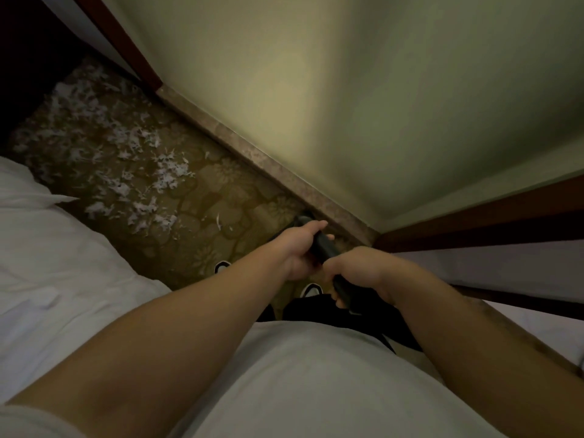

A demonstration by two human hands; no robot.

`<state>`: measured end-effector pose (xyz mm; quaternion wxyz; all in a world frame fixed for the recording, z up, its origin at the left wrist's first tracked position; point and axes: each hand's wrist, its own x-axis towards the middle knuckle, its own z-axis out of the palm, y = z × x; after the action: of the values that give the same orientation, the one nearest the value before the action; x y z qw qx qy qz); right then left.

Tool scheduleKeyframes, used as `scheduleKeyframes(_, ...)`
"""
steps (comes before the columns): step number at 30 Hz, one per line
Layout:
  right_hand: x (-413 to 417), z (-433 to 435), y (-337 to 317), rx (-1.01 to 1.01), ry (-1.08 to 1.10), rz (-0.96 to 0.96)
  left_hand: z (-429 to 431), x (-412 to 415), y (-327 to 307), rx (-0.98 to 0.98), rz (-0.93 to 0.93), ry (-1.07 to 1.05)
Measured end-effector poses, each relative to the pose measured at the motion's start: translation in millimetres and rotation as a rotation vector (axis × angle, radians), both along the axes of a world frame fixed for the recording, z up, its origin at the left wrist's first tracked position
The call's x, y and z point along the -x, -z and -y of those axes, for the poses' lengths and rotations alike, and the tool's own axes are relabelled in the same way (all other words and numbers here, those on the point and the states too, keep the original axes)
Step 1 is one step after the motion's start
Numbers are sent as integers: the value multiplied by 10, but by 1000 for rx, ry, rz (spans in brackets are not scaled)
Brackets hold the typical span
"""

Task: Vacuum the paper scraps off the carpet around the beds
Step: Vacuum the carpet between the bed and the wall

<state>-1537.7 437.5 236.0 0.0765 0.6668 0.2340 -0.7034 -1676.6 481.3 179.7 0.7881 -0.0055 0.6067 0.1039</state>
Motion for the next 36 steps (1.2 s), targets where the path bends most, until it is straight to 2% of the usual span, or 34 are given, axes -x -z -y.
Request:
scheduleKeyframes(4,168,-51,-79,8,-81,0,79,226,69,25,-9,-93)
scheduleKeyframes(9,753,-288,-93,-12,-182,-28,-17,794,70,-28,-81,-216)
scheduleKeyframes(17,2343,-655,-48,11,-207,-130,-257,2310,70,-96,-210,-334)
scheduleKeyframes(23,3624,-760,138,30,-289,-136,-279,3556,106,-120,-282,-405)
scheduleKeyframes(31,4765,-978,211,-84,-400,-91,-414,4636,246,-278,-380,-506)
scheduleKeyframes(36,5449,-1151,194,-123,-391,-163,-621,5280,230,-340,-401,-602)
